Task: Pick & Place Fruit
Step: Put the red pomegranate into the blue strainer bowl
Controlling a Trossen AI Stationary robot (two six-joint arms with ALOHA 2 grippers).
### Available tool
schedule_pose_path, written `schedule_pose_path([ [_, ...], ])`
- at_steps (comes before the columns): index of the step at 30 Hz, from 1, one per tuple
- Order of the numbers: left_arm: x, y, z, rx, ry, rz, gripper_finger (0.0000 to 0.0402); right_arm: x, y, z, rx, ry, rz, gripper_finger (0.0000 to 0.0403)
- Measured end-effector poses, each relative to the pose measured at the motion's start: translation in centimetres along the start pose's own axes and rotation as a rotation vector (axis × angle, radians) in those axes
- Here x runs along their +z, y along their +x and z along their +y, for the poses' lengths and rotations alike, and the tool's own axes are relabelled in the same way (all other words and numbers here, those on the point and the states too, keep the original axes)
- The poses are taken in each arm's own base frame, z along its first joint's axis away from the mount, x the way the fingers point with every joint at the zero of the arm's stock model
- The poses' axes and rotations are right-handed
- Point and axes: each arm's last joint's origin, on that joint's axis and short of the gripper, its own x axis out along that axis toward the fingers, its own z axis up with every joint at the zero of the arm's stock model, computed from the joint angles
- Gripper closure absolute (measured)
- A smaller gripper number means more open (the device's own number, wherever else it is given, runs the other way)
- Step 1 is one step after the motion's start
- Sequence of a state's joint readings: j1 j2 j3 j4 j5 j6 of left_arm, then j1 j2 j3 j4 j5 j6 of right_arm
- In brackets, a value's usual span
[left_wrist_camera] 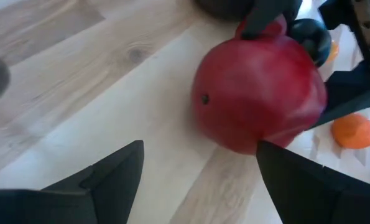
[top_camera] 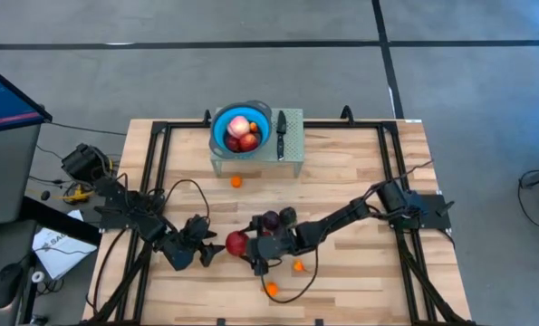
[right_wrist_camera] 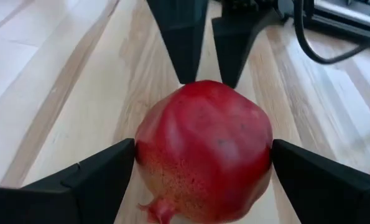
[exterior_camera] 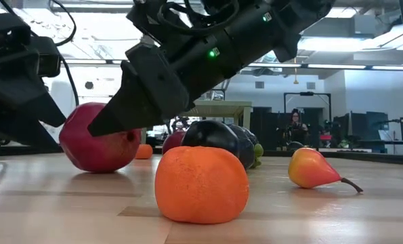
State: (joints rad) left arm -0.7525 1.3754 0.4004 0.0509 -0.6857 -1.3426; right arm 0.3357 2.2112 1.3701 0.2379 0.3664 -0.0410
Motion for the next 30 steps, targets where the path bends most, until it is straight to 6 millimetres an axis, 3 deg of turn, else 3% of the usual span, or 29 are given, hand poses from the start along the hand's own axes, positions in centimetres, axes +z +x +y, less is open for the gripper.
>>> schedule_pose_path([
  [16,0.1,0.0,-0.2,-0.02,-0.018,-0.009,0.0096,-0.9,1.1,-2.2,0.042,0.094,0.041,0.0004],
  [30,-0.5,0.6,-0.1,-0.006,-0.005,-0.015,0.0096,0.0,1.2,-2.8,0.024,0.142,-0.036,0.003],
])
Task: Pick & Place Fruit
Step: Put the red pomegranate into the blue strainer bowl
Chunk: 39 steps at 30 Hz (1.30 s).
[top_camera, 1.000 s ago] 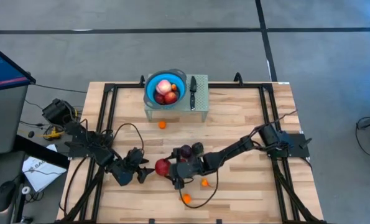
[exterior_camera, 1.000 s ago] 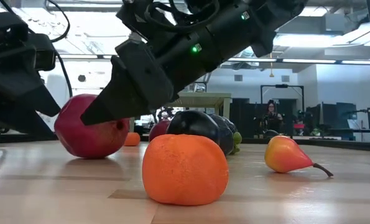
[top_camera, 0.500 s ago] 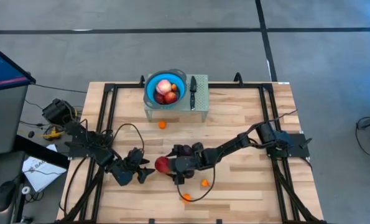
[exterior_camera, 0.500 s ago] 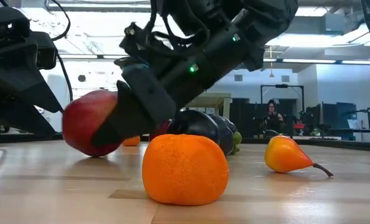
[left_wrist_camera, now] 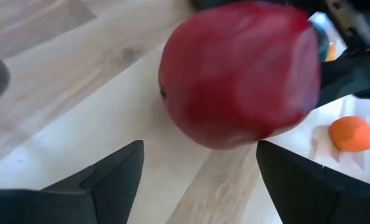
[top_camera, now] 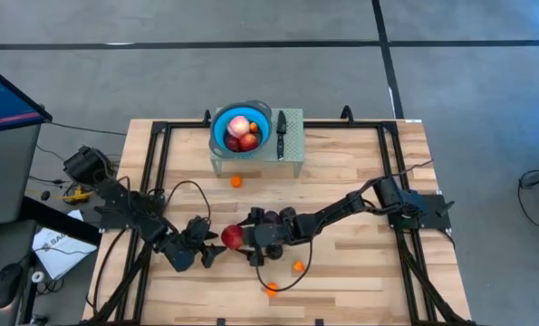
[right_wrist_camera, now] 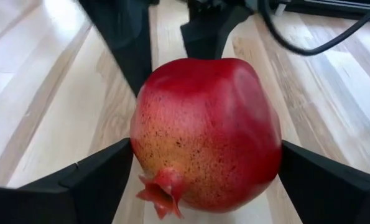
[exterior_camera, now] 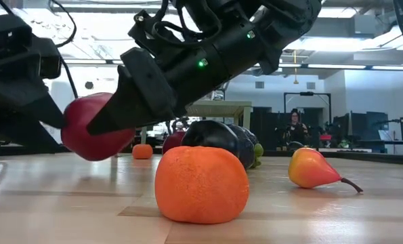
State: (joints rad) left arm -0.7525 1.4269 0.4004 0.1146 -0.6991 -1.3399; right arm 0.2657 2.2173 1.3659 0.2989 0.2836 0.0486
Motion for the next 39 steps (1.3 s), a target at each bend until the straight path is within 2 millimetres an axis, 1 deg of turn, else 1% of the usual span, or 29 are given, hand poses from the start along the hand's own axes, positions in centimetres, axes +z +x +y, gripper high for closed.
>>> schedule_pose_path([
  [6,-1.2,1.3,-0.1,-0.013,-0.004,0.025,0.0096,-0.2,0.0,-0.4,-0.01,0.002,0.023,0.0048],
  [9,-1.2,1.2,-0.2,-0.033,-0.008,0.059,0.0096,-0.1,-0.2,-0.3,-0.012,-0.007,0.05,0.0057],
  [12,-1.0,0.5,-0.7,-0.085,-0.007,0.11,0.0096,-0.4,-0.4,0.0,-0.01,-0.02,0.078,0.0059],
  [17,0.0,-0.6,-1.3,-0.141,-0.002,0.08,0.0096,0.5,-2.3,0.7,0.007,-0.036,0.143,0.0057],
  [20,0.5,-0.9,-1.5,-0.155,0.006,0.049,0.0096,2.4,-4.4,0.6,0.016,-0.052,0.134,0.0059],
  [23,0.7,-1.0,-1.5,-0.145,0.012,-0.002,0.0096,4.9,-7.2,-0.3,0.016,-0.077,0.117,0.0059],
  [25,0.8,-1.0,-1.5,-0.133,0.011,-0.035,0.0096,6.6,-9.2,-1.6,0.004,-0.085,0.1,0.0057],
  [27,0.9,-1.0,-1.5,-0.125,0.009,-0.06,0.0096,8.5,-11.1,-3.3,-0.018,-0.07,0.043,0.0056],
  [29,1.0,-1.0,-1.5,-0.113,0.006,-0.096,0.0096,10.3,-13.1,-5.6,-0.052,-0.048,-0.013,0.0055],
  [31,1.1,-1.0,-1.4,-0.101,0.016,-0.128,0.0096,11.5,-14.6,-8.3,-0.102,-0.01,-0.06,0.0054],
  [33,1.2,-1.1,-1.4,-0.094,0.029,-0.159,0.0096,12.2,-15.6,-11.4,-0.159,0.032,-0.085,0.0054],
  [35,1.3,-1.1,-1.5,-0.084,0.044,-0.191,0.0096,12.5,-16.2,-14.7,-0.192,0.077,-0.112,0.0054],
  [39,1.4,-1.1,-1.6,-0.078,0.068,-0.231,0.0096,12.0,-16.4,-20.8,-0.21,0.156,-0.145,0.0054],
])
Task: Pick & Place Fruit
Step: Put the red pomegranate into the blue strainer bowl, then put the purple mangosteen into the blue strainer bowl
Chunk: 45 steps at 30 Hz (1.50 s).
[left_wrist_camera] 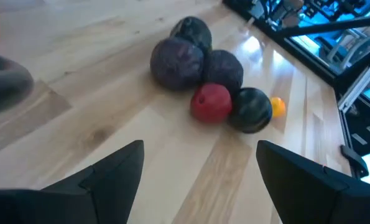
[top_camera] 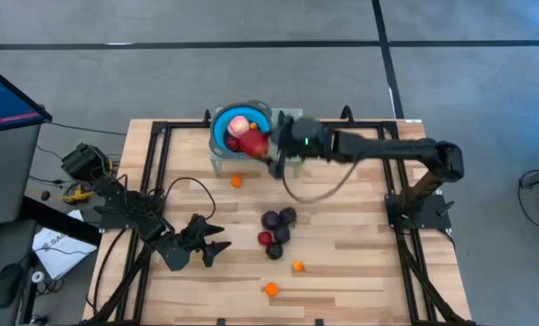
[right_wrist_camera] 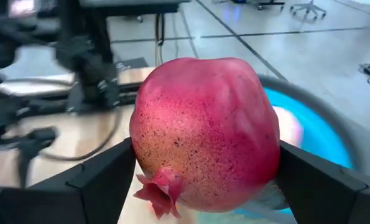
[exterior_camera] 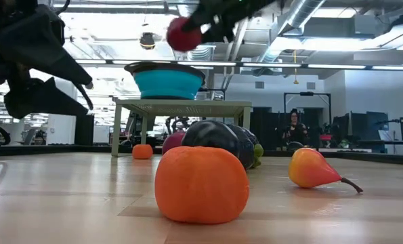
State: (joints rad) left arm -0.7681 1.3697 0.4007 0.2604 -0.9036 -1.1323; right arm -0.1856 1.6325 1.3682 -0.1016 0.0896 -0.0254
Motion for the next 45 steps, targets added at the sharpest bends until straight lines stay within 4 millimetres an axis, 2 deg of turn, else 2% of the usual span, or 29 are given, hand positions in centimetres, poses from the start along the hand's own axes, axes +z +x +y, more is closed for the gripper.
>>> schedule_pose_path([
  [4,0.1,0.0,-0.1,0.004,-0.009,-0.028,0.0096,-0.8,1.5,-5.0,-0.019,0.109,-0.004,0.0053],
  [7,0.2,0.0,-0.2,-0.005,-0.027,-0.042,0.0096,-1.1,2.5,-7.7,-0.036,0.175,0.004,0.0053],
  [9,0.3,0.0,-0.3,-0.004,-0.033,-0.054,0.0096,-1.2,3.1,-8.9,-0.029,0.192,0.005,0.0053],
  [13,0.4,0.0,-0.3,0.006,-0.038,-0.081,0.0096,-1.6,4.2,-10.0,-0.044,0.207,0.045,0.0052],
  [20,0.4,0.0,-0.3,0.005,-0.044,-0.089,0.0096,-1.7,4.6,-10.8,-0.057,0.218,0.083,0.0036],
  [35,0.5,0.0,-0.3,0.009,-0.049,-0.105,0.0096,-1.4,4.6,-10.4,-0.049,0.212,0.068,0.0024],
  [41,0.6,0.0,-0.4,0.008,-0.022,-0.113,0.0096,0.3,3.0,-10.1,-0.054,0.168,-0.005,0.0024],
  [45,0.6,0.0,-0.5,0.012,-0.011,-0.13,0.0096,1.3,2.0,-9.2,-0.036,0.14,-0.034,0.0024],
])
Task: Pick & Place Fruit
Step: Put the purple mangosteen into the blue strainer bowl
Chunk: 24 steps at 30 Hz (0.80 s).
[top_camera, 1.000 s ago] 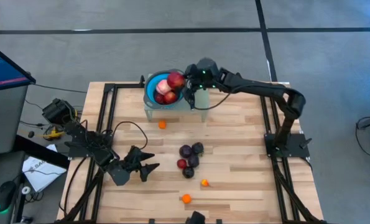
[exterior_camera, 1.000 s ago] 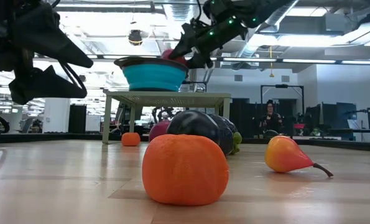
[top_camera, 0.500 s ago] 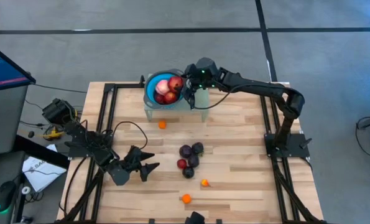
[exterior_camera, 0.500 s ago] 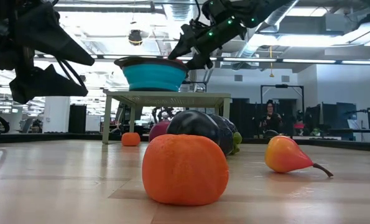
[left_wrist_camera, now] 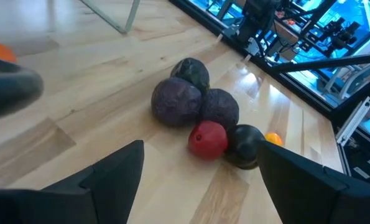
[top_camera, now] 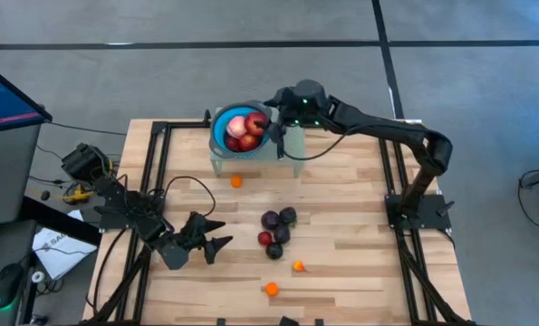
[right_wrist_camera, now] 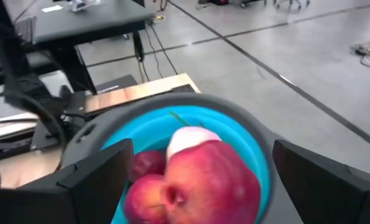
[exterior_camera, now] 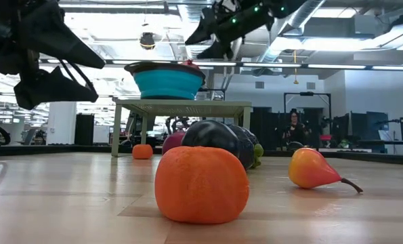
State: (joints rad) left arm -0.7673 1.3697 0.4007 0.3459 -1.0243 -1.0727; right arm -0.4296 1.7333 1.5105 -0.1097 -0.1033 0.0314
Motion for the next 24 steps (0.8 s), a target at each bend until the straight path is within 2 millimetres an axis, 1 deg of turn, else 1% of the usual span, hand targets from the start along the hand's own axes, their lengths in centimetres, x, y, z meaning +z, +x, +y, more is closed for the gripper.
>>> schedule_pose_path([
  [3,0.0,0.0,0.0,0.002,0.006,-0.008,0.0096,0.4,-0.7,1.3,0.02,-0.045,0.001,0.0024],
  [5,0.1,0.0,-0.2,-0.006,0.012,-0.014,0.0096,0.6,-1.3,2.6,0.028,-0.078,0.007,0.0024],
  [8,0.3,0.0,-0.5,-0.018,0.035,-0.039,0.0096,0.5,-2.4,5.2,0.038,-0.146,0.055,0.0027],
  [11,0.6,0.0,-0.9,-0.026,0.079,-0.056,0.0096,-0.4,-3.6,8.4,0.044,-0.23,0.134,0.0037],
  [13,0.9,0.0,-1.4,-0.026,0.109,-0.071,0.0096,-1.7,-4.5,10.3,0.045,-0.267,0.165,0.0048],
  [16,1.3,0.1,-1.9,-0.024,0.149,-0.086,0.0096,-4.3,-6.1,12.7,0.055,-0.304,0.204,0.0067],
  [20,1.9,0.5,-2.4,-0.024,0.179,-0.092,0.0096,-7.9,-8.1,14.9,0.073,-0.274,0.234,0.0089],
  [24,2.9,1.8,-2.8,-0.045,0.223,-0.06,0.0096,-11.3,-10.0,17.0,0.147,-0.267,0.298,0.0098],
])
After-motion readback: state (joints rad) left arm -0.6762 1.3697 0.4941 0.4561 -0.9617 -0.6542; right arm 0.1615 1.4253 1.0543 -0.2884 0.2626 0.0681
